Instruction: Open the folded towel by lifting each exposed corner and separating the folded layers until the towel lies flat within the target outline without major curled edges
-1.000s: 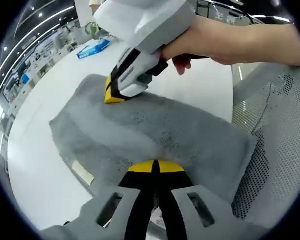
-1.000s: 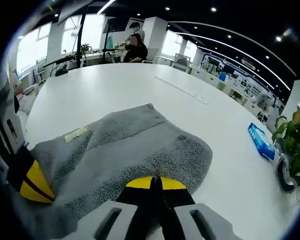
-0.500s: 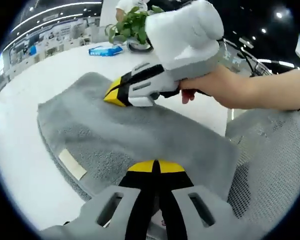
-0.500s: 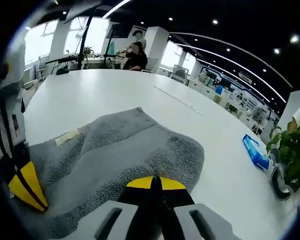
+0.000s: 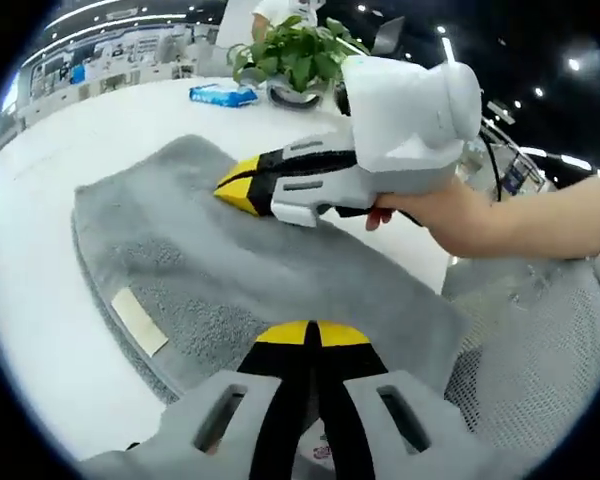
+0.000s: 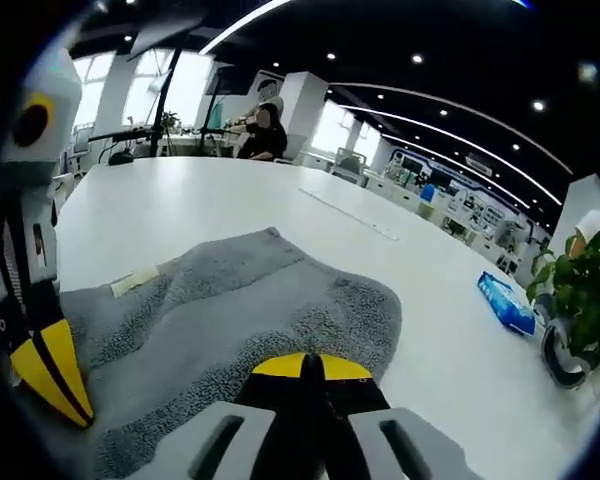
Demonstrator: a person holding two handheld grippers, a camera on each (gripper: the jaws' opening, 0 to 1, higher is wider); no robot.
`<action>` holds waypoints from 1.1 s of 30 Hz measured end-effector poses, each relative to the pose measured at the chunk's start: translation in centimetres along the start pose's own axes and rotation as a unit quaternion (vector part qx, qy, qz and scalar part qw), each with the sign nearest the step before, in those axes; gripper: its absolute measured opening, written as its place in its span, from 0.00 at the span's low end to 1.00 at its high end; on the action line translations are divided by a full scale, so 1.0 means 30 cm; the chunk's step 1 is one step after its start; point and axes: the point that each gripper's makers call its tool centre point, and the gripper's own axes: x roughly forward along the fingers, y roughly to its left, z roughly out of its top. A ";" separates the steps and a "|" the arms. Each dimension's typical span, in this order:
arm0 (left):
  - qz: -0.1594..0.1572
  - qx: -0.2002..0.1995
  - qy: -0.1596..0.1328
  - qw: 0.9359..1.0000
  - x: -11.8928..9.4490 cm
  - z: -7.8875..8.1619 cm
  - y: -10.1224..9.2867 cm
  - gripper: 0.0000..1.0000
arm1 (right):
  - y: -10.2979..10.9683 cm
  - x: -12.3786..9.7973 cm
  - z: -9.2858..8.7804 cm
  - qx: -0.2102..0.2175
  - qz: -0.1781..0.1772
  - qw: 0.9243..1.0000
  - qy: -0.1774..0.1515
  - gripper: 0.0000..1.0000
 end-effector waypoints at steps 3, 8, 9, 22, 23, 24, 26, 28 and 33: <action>0.032 0.025 -0.039 0.998 -0.027 0.060 0.048 0.02 | -0.009 -0.019 0.005 0.019 0.007 1.000 0.007 0.03; 0.108 0.031 -0.050 0.992 -0.104 0.088 0.148 0.03 | -0.022 -0.084 0.042 0.059 0.013 0.998 -0.003 0.09; 0.121 0.036 -0.051 0.991 -0.118 0.093 0.165 0.03 | -0.014 -0.108 0.046 0.058 0.018 0.998 -0.001 0.09; 0.199 0.097 -0.022 0.975 -0.161 0.088 0.245 0.09 | 0.081 -0.233 0.028 0.008 0.044 0.998 0.038 0.09; 0.205 0.102 -0.018 0.973 -0.164 0.084 0.252 0.10 | 0.078 -0.237 0.029 0.001 0.042 0.998 0.040 0.09; 0.207 0.102 -0.017 0.973 -0.166 0.084 0.255 0.10 | 0.076 -0.241 0.036 0.001 0.040 0.999 0.037 0.09; 0.205 0.093 -0.021 0.974 -0.171 0.086 0.254 0.10 | 0.072 -0.252 0.050 0.014 0.035 0.999 0.028 0.09; 0.202 0.082 -0.014 0.976 -0.172 0.073 0.250 0.10 | 0.078 -0.260 0.056 0.015 0.037 0.999 0.026 0.09; 0.177 0.093 0.023 0.980 -0.137 0.018 0.225 0.10 | 0.102 -0.264 0.085 0.004 0.050 0.999 0.006 0.08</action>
